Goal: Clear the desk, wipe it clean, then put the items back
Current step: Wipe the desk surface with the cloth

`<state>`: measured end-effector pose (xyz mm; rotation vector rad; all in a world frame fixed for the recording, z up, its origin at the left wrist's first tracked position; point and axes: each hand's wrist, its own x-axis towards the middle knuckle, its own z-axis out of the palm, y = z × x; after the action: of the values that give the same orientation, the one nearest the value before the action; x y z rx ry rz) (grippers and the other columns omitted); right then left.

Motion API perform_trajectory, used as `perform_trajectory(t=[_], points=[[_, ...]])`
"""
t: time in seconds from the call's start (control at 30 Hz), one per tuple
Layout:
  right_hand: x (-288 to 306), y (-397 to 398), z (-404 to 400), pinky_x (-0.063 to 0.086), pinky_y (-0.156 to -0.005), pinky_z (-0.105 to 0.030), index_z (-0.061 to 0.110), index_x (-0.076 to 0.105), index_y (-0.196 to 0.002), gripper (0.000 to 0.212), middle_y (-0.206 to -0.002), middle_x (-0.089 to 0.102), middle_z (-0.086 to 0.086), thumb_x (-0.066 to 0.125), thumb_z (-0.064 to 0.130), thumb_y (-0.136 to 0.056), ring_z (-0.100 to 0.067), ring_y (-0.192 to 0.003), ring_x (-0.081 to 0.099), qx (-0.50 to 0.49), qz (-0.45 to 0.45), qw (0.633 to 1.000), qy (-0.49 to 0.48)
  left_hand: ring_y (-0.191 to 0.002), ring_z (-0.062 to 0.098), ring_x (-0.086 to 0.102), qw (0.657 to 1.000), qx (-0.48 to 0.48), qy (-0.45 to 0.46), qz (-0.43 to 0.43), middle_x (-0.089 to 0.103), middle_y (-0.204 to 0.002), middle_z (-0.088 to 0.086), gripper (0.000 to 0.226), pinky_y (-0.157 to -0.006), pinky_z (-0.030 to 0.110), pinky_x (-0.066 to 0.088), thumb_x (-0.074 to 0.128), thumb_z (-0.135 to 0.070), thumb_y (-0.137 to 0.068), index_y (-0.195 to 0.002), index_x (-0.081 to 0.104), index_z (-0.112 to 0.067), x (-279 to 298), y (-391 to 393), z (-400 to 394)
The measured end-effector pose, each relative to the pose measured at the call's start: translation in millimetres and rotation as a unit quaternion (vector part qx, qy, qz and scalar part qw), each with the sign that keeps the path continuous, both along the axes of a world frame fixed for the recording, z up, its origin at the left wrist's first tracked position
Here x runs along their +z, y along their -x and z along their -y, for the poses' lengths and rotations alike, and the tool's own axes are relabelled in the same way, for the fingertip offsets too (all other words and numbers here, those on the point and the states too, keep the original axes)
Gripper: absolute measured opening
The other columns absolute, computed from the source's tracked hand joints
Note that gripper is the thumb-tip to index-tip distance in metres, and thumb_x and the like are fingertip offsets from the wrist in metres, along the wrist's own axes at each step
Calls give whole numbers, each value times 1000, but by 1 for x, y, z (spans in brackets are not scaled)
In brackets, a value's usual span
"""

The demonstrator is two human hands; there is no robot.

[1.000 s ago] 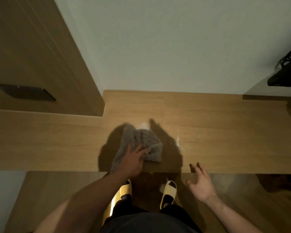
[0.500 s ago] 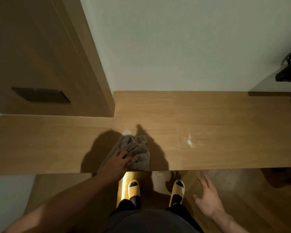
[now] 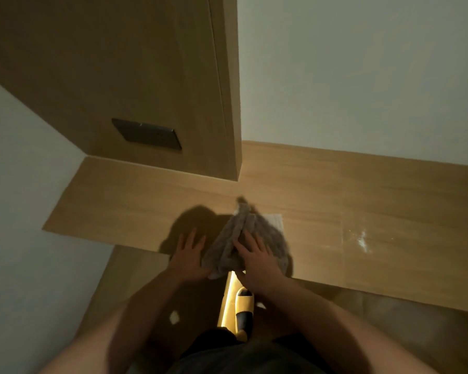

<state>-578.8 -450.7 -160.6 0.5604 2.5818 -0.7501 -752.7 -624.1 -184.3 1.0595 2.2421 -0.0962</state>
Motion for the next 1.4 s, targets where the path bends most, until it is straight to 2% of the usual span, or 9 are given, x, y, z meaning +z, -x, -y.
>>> perform_trajectory(t=[0.1, 0.27, 0.4, 0.5, 0.67, 0.77, 0.97, 1.13, 1.4], points=[[-15, -21, -6, 8, -127, -56, 39, 2, -164, 88, -172, -14, 0, 55, 57, -95, -28, -158, -12, -1, 44, 999, -31, -156, 43, -13, 997, 28, 73, 8, -20, -168, 15, 130, -126, 57, 7, 21, -92, -57, -165, 0, -21, -5, 8, 17], [-26, -93, -36, 9, -128, -48, 43, -1, -161, 79, -169, -12, 9, 50, 49, -101, -27, -159, -4, -68, 34, 995, -65, -150, 55, -18, 994, 39, 96, 16, -28, -167, 11, 117, -125, 58, 10, 66, -61, -85, -163, -13, -22, 12, -4, 11], [-8, -134, -57, 36, -119, -38, 30, 46, -148, 51, -162, 36, 2, 58, 29, -99, -20, -148, 35, -210, -5, 975, -69, -155, 43, -14, 996, -11, 54, 69, -18, -171, 1, 103, -125, 51, 17, 68, -49, -89, -165, 4, -25, 19, -16, 3], [8, -129, -67, 44, -108, -32, 18, 57, -136, 37, -142, 55, -4, 57, 15, -100, -18, -126, 53, -281, -68, 956, -44, -159, 27, -2, 995, -28, -26, 97, -2, -173, -2, 89, -127, 41, 18, 67, -39, -89, -163, 22, -24, 24, -31, -4], [30, -59, -54, 24, -125, -37, 28, 50, -143, 50, -166, 24, 5, 61, 17, -96, -16, -154, 22, -176, -157, 972, 13, -158, 25, 4, 987, 104, -91, 83, 3, -172, 0, 82, -127, 39, 20, 65, -32, -90, -162, 28, -22, 31, -38, 4], [39, -1, -25, 25, -125, -47, 27, 49, -142, 57, -162, 33, -5, 61, 13, -88, -23, -153, 23, -103, -239, 962, 80, -158, 27, 7, 993, 86, -65, 57, 6, -172, 7, 88, -126, 36, 16, 63, -44, -85, -161, 29, -18, 30, -31, 19], [-7, 29, 11, 25, -115, -71, 37, 28, -158, 79, -171, 6, 4, 65, 39, -88, -38, -157, -7, 60, 9, 998, 23, -157, 33, 15, 997, 58, -9, 54, 8, -171, 13, 105, -124, 39, 20, 46, -61, -69, -161, 29, -14, 29, -18, 29], [-25, -23, 11, 15, -125, -60, 40, 26, -158, 84, -171, 12, 3, 49, 74, -85, -33, -157, -5, -30, -35, 999, 18, -156, 37, 15, 998, 38, 37, 44, 1, -172, 10, 91, -123, 43, 27, 63, -45, -82, -162, 27, -20, 19, -13, 25], [-18, -145, -66, 43, -110, -34, 30, 60, -132, 52, -135, 50, 5, 75, 27, -83, -18, -129, 43, -235, -27, 971, -42, -158, 32, 5, 997, -40, 20, 62, -6, -172, 8, 88, -127, 41, 19, 67, -39, -89, -163, 23, -21, 19, -47, -51]])
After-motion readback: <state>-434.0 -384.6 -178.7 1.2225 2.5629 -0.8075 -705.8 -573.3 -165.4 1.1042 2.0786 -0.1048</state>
